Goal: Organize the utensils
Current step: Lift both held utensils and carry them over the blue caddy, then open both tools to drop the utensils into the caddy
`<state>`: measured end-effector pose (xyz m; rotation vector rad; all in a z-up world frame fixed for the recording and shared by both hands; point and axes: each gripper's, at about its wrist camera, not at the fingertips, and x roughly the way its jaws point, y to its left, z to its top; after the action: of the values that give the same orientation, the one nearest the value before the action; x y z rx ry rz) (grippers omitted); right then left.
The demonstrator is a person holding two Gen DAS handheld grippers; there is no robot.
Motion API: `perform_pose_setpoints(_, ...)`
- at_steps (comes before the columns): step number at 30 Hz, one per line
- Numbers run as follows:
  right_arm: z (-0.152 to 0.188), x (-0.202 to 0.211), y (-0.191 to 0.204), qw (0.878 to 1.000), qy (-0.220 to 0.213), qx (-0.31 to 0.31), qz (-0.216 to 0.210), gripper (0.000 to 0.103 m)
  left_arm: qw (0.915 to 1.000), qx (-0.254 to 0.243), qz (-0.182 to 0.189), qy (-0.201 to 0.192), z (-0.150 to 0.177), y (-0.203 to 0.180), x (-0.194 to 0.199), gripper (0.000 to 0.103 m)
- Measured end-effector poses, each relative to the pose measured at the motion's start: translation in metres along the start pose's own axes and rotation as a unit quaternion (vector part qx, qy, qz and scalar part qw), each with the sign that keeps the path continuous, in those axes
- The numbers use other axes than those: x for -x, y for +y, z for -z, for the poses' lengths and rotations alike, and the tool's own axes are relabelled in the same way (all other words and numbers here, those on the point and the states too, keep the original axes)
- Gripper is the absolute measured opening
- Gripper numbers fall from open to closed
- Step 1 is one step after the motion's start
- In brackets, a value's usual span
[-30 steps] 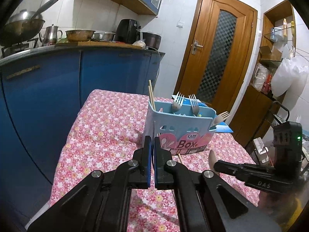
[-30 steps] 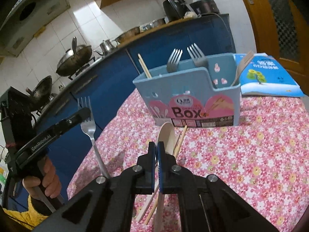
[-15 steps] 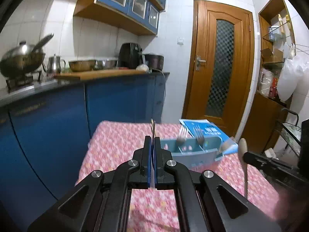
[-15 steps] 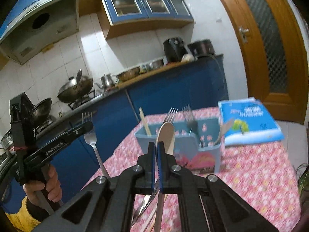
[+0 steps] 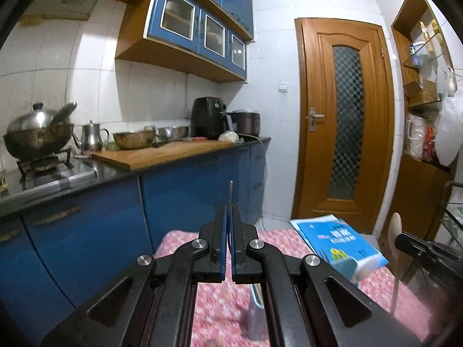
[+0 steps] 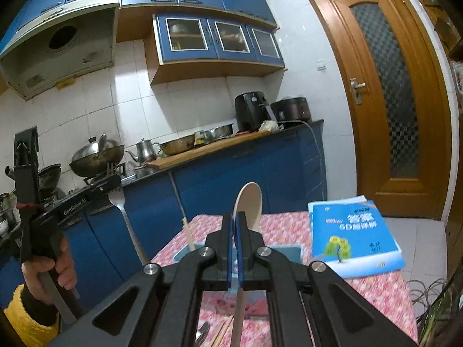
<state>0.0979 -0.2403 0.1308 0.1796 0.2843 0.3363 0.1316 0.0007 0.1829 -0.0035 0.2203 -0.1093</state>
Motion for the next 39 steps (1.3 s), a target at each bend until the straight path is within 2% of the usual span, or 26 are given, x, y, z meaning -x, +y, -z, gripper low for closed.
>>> perform_pose_setpoints(6,-0.012,-0.018,-0.004,0.999,-0.024,0.019,0.017,0.004,0.9993,-0.007,-0.031,-0.021,-0.015,0.003,-0.019,0.0)
perform_pose_setpoints(12,-0.015,-0.041,-0.008,0.999,-0.04,0.023,0.021,0.004,0.9974,-0.039,-0.057,-0.023,-0.005,-0.005,-0.046,0.0)
perform_pose_setpoints(18,-0.004,-0.067,-0.013,0.997,-0.044,0.037,0.041,0.004,0.9984,-0.042,-0.037,0.0,0.021,-0.012,-0.067,0.0)
perform_pose_setpoints(28,0.014,-0.09,-0.025,0.996,-0.037,0.053,0.063,0.004,0.9991,-0.031,-0.009,0.028,0.053,-0.02,-0.081,0.0)
perform_pose_setpoints(35,0.004,-0.089,-0.023,0.993,-0.061,0.064,0.075,0.004,0.9989,-0.03,-0.003,0.035,0.059,-0.022,-0.084,0.0)
perform_pose_setpoints(39,0.006,-0.094,-0.021,0.993,-0.052,0.069,0.076,0.004,0.9987,-0.027,0.001,0.044,0.064,-0.023,-0.086,0.0)
